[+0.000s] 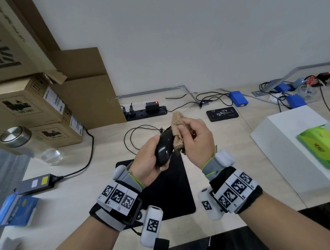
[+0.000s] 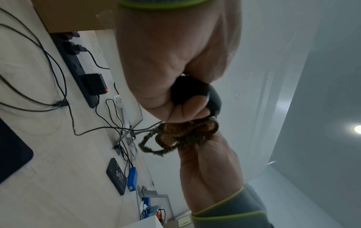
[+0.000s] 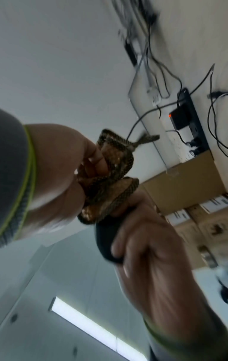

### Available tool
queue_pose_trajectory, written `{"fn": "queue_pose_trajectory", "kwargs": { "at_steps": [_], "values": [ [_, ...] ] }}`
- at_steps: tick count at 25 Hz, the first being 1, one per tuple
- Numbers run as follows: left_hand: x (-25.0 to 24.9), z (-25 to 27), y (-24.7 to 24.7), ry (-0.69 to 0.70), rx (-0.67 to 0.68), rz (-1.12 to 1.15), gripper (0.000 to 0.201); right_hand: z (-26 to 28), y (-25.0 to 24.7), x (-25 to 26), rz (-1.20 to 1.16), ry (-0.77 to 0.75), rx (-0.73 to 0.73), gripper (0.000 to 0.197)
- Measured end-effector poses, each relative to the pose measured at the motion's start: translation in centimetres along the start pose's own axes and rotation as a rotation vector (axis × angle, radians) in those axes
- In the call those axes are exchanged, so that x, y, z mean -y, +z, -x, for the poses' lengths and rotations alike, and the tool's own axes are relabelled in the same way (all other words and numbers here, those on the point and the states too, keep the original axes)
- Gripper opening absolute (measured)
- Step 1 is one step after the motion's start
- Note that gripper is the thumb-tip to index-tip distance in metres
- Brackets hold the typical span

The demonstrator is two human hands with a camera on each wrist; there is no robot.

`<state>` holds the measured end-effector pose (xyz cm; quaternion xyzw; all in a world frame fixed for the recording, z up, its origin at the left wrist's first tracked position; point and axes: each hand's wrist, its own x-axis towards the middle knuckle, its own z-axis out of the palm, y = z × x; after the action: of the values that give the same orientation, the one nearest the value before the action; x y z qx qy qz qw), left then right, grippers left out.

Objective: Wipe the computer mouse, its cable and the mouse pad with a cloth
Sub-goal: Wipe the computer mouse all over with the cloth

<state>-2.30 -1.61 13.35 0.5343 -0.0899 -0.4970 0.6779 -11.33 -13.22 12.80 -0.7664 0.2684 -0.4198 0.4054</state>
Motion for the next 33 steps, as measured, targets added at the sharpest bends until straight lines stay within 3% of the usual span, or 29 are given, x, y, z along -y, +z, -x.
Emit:
{"fn": "queue_pose_trajectory", "kwargs": {
  "at_steps": [4,7,8,10,13,16,21,24,27,33],
  "values": [
    [0.2,-0.6,0.0,0.09,-0.056,0.051,0.038,3.6,0.9,1.1,0.01,-0.159,0.185,0.022],
    [0.3,-0.4,-0.3,0.061,-0.001,0.005,0.04,2.3,0.2,0.4,-0.019,-0.206,0.164,0.023],
    [0.4,-0.2,-0.3,0.035,0.01,-0.007,0.04,1.3,0.0,0.3,-0.011,-0.165,0.121,0.02],
    [0.6,0.3,-0.5,0.02,-0.003,-0.023,0.036,-0.4,-0.1,-0.3,-0.055,0.065,0.034,0.007],
    [0.7,0.8,-0.6,0.067,-0.001,-0.061,0.032,-1.5,-0.7,-0.8,-0.363,0.404,-0.067,0.019],
    [0.9,1.0,-0.8,0.221,-0.031,-0.147,0.028,-2.1,-1.6,-0.8,-0.572,0.487,-0.115,0.021],
    [1.6,1.2,-0.8,0.414,-0.025,-0.392,0.04,-1.0,-1.3,0.7,-0.456,0.432,-0.031,0.013],
    [1.9,0.5,-0.8,0.57,-0.079,-0.608,0.048,0.5,-1.1,1.4,-0.053,0.171,0.023,0.011],
    [1.6,-0.2,-1.2,0.627,-0.139,-0.713,0.051,1.9,-0.6,1.5,0.089,-0.026,0.141,0.017],
    [1.9,-0.2,-2.2,0.651,-0.032,-0.903,0.059,0.1,-0.8,0.3,0.112,0.073,0.092,0.013]
  ]
}}
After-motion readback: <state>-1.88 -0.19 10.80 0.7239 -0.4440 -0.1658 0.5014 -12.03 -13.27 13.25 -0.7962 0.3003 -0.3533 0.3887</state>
